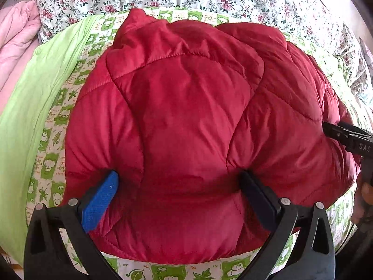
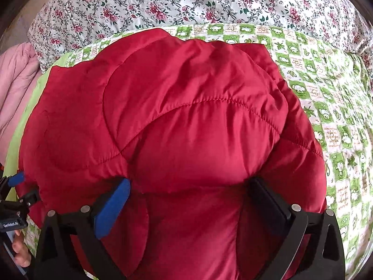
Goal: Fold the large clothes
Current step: 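Smooth the folded jacket's surface with both open tools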
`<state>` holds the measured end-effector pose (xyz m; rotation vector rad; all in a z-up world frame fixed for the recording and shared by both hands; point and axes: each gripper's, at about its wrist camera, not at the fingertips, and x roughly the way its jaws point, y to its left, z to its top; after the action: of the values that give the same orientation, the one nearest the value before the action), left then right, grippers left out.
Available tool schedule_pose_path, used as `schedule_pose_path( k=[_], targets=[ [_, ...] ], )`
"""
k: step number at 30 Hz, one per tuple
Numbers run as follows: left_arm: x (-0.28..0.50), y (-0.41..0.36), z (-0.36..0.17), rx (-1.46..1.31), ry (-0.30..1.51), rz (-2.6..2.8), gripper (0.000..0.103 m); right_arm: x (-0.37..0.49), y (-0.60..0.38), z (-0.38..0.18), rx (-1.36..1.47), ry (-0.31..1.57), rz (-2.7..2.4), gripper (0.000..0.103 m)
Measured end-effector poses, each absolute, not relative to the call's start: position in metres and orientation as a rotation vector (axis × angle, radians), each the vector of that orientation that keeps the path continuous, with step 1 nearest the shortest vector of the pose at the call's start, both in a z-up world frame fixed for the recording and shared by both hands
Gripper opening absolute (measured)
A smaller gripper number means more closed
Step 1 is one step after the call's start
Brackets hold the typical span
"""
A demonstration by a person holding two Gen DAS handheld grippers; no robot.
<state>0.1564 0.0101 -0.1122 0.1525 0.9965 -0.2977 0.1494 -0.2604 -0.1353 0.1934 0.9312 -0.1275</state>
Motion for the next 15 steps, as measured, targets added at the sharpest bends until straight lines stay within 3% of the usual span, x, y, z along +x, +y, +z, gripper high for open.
schedule_pose_path(
  k=[11,15],
  targets=[
    [0.132,0.019,-0.072,0.108,0.901,-0.322,0.103,0.099,-0.252,-0.110,0.176,0.876,-0.117,0.096],
    [0.147,0.008,-0.094,0.148,0.985,-0.310,0.103,0.104,-0.264,-0.128,0.205,0.919,-0.120,0.096]
  ],
)
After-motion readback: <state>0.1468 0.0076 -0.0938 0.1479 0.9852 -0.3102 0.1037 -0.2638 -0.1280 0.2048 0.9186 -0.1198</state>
